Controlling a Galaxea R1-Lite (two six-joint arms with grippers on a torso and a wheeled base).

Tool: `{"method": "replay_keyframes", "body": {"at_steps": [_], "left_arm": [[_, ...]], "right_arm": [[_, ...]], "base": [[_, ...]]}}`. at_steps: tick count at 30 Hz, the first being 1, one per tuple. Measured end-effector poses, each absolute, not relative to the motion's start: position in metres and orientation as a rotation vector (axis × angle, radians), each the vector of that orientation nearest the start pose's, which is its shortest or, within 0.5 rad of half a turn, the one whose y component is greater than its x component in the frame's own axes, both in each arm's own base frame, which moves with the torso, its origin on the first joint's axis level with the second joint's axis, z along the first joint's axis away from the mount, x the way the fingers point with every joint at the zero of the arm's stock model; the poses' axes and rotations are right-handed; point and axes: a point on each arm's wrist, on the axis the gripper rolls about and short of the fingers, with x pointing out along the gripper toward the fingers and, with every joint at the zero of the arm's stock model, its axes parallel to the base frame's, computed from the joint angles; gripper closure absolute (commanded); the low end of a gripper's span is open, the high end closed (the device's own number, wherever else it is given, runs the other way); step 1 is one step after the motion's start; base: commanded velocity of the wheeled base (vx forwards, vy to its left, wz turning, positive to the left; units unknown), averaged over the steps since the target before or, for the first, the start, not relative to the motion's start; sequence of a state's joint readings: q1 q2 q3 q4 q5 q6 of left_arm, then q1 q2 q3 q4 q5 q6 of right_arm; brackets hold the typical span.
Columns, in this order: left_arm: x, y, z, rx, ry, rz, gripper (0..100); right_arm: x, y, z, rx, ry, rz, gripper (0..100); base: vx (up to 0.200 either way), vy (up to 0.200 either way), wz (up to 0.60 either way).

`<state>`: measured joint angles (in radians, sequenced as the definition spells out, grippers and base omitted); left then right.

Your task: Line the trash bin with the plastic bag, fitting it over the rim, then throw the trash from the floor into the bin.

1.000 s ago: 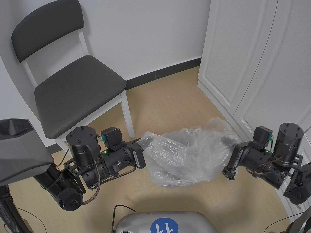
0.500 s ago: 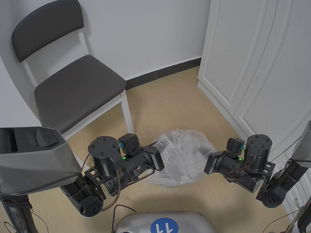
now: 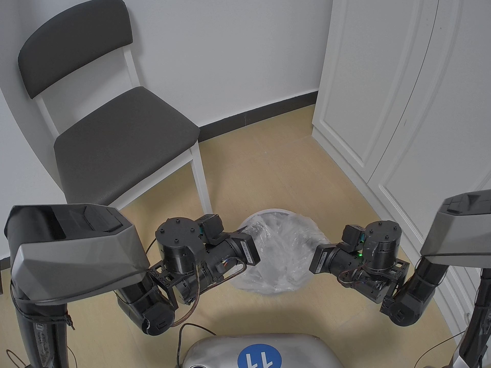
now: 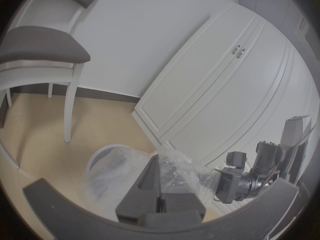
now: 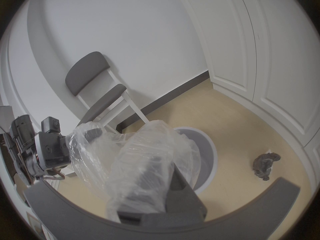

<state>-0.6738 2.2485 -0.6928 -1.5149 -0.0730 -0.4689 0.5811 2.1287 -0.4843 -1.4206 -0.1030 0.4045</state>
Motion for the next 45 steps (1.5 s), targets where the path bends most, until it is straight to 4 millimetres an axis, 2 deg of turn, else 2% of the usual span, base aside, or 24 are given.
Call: {"method": "replay_keyframes", "body": {"at_steps": [4,9,15,20,25,33,38,45], "left_arm": [[0.297,-0.233,0.051,-0.485,0.216,-0.683,100],[0.310,-0.236,0.045,-0.509,0.208,-0.649,100],[0.324,-0.244,0.039,-0.495,0.253,-0.631,100],[0.334,-0.249,0.040,-0.493,0.262,-0.625,100],[0.345,-0.252,0.040,-0.497,0.250,-0.619,100],[0.381,-0.250,0.029,-0.485,0.288,-0.556,100],[0.398,-0.242,0.019,-0.484,0.297,-0.517,100],[0.407,-0.229,0.009,-0.475,0.308,-0.477,100]], "right_arm": [[0.284,0.172,0.035,0.347,0.290,0.406,100],[0.299,0.156,0.018,0.353,0.313,0.367,100],[0.308,0.138,0.011,0.354,0.327,0.309,100],[0.308,0.127,0.013,0.341,0.388,0.274,100],[0.304,0.123,0.028,0.334,0.424,0.260,100],[0.304,0.118,0.048,0.346,0.383,0.256,100],[0.305,0.115,0.050,0.352,0.384,0.268,100],[0.307,0.116,0.043,0.349,0.401,0.265,100]], "base": [[0.000,0.000,0.00],[0.000,0.000,0.00],[0.000,0.000,0.00],[0.000,0.000,0.00],[0.000,0.000,0.00],[0.000,0.000,0.00],[0.000,0.000,0.00],[0.000,0.000,0.00]]}}
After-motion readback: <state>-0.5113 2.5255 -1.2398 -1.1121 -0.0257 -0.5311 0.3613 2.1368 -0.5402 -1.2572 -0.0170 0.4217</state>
